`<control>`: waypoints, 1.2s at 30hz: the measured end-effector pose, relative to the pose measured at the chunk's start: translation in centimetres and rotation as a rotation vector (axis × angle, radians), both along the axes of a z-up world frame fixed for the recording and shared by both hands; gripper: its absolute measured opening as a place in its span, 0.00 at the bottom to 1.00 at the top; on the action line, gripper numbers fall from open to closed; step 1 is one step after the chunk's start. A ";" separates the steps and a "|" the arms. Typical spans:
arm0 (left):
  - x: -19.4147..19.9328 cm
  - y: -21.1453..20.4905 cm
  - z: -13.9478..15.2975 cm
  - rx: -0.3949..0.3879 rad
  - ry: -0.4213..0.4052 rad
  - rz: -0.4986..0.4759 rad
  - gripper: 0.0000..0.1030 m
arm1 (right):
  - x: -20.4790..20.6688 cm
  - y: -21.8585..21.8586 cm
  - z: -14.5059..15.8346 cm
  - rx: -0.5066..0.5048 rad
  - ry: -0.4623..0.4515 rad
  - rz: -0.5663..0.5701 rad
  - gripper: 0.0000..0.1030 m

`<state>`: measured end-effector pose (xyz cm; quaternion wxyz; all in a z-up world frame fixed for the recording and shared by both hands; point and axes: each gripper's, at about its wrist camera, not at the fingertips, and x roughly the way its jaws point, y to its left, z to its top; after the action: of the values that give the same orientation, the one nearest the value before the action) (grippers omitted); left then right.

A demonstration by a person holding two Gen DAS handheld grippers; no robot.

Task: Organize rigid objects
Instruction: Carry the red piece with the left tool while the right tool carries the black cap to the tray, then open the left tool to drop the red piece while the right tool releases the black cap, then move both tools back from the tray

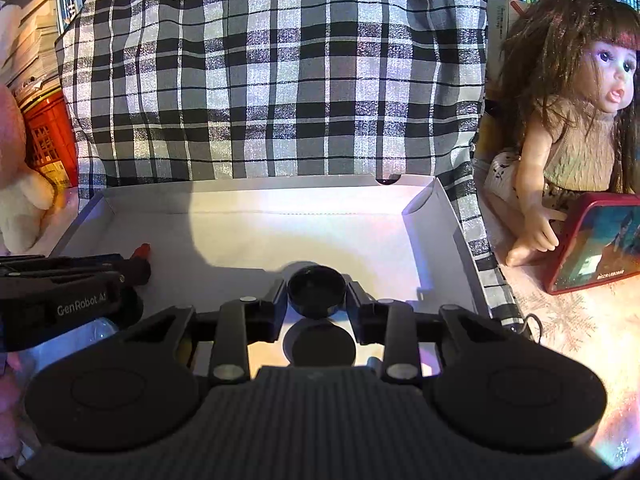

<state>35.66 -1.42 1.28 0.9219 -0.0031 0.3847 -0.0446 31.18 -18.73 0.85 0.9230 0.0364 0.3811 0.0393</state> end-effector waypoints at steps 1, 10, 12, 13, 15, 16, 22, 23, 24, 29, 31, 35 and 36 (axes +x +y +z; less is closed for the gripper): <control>-0.2 0.0 0.1 0.000 -0.004 0.000 0.33 | -0.1 -0.1 0.1 0.002 -0.004 0.000 0.51; -3.3 -0.4 2.1 0.017 -0.038 -0.021 0.49 | -2.5 -0.1 1.9 -0.022 -0.060 0.012 0.60; -4.1 -0.6 2.7 0.025 -0.049 -0.027 0.52 | -3.0 -0.2 2.3 -0.017 -0.065 0.013 0.61; -4.6 -0.7 2.9 0.025 -0.053 -0.029 0.52 | -3.3 -0.2 2.4 -0.016 -0.069 0.013 0.62; -5.4 -0.7 3.4 0.022 -0.060 -0.031 0.54 | -3.9 -0.3 2.8 -0.020 -0.077 0.015 0.64; -5.8 -0.7 3.7 0.021 -0.062 -0.031 0.55 | -4.3 -0.3 3.0 -0.024 -0.082 0.016 0.64; -8.3 -0.5 4.7 0.033 -0.079 -0.035 0.57 | -6.6 -0.7 3.9 -0.021 -0.107 0.019 0.69; -8.7 -0.5 4.8 0.032 -0.082 -0.039 0.57 | -7.1 -0.7 4.0 -0.028 -0.114 0.019 0.69; -9.2 -0.5 4.9 0.028 -0.086 -0.039 0.57 | -7.5 -0.7 4.1 -0.034 -0.119 0.020 0.70; -11.6 -0.2 5.2 0.000 -0.101 -0.042 0.57 | -9.7 -1.1 4.5 -0.025 -0.141 0.017 0.72; -12.6 -0.2 5.3 -0.003 -0.107 -0.040 0.58 | -10.6 -1.1 4.6 -0.022 -0.149 0.014 0.72; -14.9 -0.1 5.3 -0.017 -0.132 -0.037 0.59 | -12.8 -1.2 4.8 -0.019 -0.172 0.020 0.76; -15.5 0.0 5.3 -0.022 -0.138 -0.037 0.60 | -13.3 -1.1 4.8 -0.022 -0.178 0.022 0.77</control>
<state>20.16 -1.45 6.59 0.9452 -0.0028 0.3196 -0.0661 17.86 -19.87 5.64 0.9531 0.0186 0.2983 0.0483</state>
